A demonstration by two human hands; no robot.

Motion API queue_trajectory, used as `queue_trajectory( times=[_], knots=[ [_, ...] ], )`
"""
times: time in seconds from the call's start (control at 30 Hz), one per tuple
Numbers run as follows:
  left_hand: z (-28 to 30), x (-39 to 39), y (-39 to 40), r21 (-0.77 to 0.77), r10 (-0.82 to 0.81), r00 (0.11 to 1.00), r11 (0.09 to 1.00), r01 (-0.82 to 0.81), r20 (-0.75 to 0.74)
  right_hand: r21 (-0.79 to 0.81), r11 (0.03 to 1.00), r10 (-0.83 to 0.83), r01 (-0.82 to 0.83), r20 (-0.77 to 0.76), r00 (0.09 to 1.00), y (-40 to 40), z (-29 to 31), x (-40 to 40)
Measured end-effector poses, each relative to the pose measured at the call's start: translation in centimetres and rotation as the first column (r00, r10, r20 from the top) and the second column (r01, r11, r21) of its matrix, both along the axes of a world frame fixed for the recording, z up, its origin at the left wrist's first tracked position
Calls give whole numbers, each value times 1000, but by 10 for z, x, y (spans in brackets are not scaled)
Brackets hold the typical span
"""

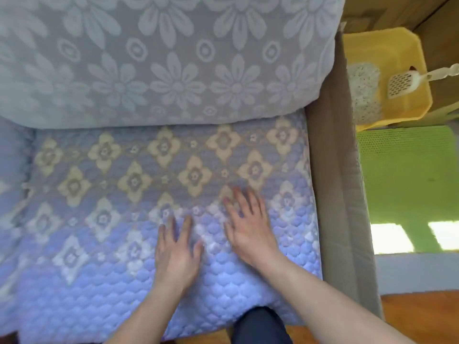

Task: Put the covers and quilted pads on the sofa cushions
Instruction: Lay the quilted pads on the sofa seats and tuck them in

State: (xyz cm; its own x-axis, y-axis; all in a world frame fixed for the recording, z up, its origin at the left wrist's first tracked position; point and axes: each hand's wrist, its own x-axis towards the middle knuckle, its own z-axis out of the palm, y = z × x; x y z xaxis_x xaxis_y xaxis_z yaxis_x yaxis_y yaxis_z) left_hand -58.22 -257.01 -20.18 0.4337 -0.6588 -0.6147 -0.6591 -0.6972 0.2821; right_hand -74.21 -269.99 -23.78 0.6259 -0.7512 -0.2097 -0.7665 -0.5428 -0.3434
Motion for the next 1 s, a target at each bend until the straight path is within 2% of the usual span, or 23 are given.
queue_trajectory(
  times=[0.03,0.07,0.13,0.17,0.2,0.23,0.27,0.3,0.33,0.37,0.4,0.43,0.47,0.5,0.53,0.57,0.6,0.67,0.73,0.8,0.9,1.0],
  knots=[
    [-8,-1,30,77,-94,995,993,91,39,-20,999,38,-40,-97,995,15,-9,-22],
    [-15,2,53,123,-186,980,977,176,77,-28,1000,-19,14,-177,984,28,-15,-46],
    [-28,14,76,126,-322,934,944,305,154,-78,952,-307,297,-259,916,57,-15,-88],
    [-33,20,78,117,-358,916,932,342,181,-112,885,-464,451,-280,841,74,-13,-97],
    [-37,21,76,110,-368,905,930,352,212,-118,817,-572,565,-290,767,90,-8,-93],
    [-40,19,75,101,-359,904,933,345,233,-111,790,-609,604,-266,747,104,-2,-81],
    [-40,14,75,84,-341,907,940,330,246,-81,842,-537,533,-217,815,118,1,-70],
    [-40,6,79,49,-323,909,945,322,263,-58,932,-363,359,-163,917,133,0,-64],
    [-41,1,89,2,-317,905,944,330,284,-61,982,-187,179,-146,972,145,-5,-67],
    [-44,0,104,-42,-315,899,938,343,304,-90,989,-129,115,-159,979,154,-11,-80],
    [-48,3,127,-67,-318,890,932,357,327,-108,972,-226,207,-203,953,167,-19,-102],
    [-51,9,155,-66,-323,880,928,367,347,-124,900,-436,418,-254,863,184,-24,-130],
    [-51,20,183,-44,-319,880,934,356,351,-109,767,-632,632,-299,715,201,-25,-155],
    [-49,32,211,-11,-295,893,948,318,339,-66,641,-730,764,-360,581,217,-22,-171],
    [-45,43,236,47,-260,914,965,258,311,-13,563,-750,826,-428,504,231,-15,-175],
    [-39,51,254,110,-200,939,978,175,281,-5,549,-750,836,-444,491,241,-5,-166],
    [-31,55,263,146,-117,957,986,80,267,-35,583,-753,812,-399,523,244,4,-149],
    [-21,58,247,68,17,957,997,-38,291,-114,708,-705,697,-174,687,231,18,-92],
    [-19,55,194,-118,-36,957,990,72,288,-134,829,-545,543,26,838,196,24,-22],
    [-29,54,118,-307,-155,935,916,257,320,-161,908,-371,387,120,921,149,19,53],
    [-55,89,9,-391,-216,908,849,357,360,-245,947,-190,209,100,977,69,1,142],
    [-84,182,-2,-258,-137,887,927,271,441,-263,939,-236,219,-34,971,12,-31,158]
  ],
)
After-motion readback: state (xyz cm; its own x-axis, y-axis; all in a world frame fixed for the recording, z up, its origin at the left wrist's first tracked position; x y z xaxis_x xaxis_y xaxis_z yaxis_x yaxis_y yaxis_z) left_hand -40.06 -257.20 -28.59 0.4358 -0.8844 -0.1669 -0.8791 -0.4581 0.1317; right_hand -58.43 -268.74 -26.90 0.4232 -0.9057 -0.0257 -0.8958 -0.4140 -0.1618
